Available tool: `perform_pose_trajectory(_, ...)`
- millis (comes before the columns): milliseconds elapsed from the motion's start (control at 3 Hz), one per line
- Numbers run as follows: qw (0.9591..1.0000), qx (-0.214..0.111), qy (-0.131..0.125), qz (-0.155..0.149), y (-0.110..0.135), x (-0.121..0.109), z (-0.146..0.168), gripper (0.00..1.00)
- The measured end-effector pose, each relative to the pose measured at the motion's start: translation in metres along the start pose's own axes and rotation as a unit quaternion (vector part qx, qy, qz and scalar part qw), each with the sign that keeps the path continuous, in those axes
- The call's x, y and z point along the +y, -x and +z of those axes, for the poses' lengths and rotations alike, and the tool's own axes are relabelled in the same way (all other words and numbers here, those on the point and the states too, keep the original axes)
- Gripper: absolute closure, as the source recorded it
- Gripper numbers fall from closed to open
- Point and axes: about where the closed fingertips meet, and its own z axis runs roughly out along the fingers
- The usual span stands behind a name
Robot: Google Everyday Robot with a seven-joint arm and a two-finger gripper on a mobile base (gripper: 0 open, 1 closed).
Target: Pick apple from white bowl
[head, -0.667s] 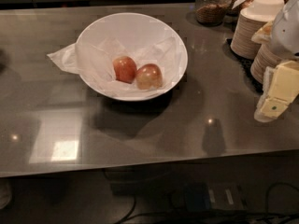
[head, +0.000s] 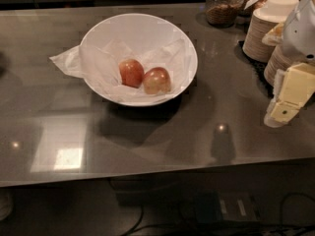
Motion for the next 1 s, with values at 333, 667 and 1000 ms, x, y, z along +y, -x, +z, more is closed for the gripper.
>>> perform_pose_trajectory(333, 0.9993, -0.037, -0.001, -0.005, 0.025, -0.016, 0.011, 0.0)
perform_pose_trajectory(667, 0.9966, -0.08, -0.01, -0.017, 0.055, -0.035, 0.019, 0.0)
perform_pose_trajectory(1000, 0.9913, -0.122, -0.004, -0.049, 0.096, -0.045, 0.03, 0.0)
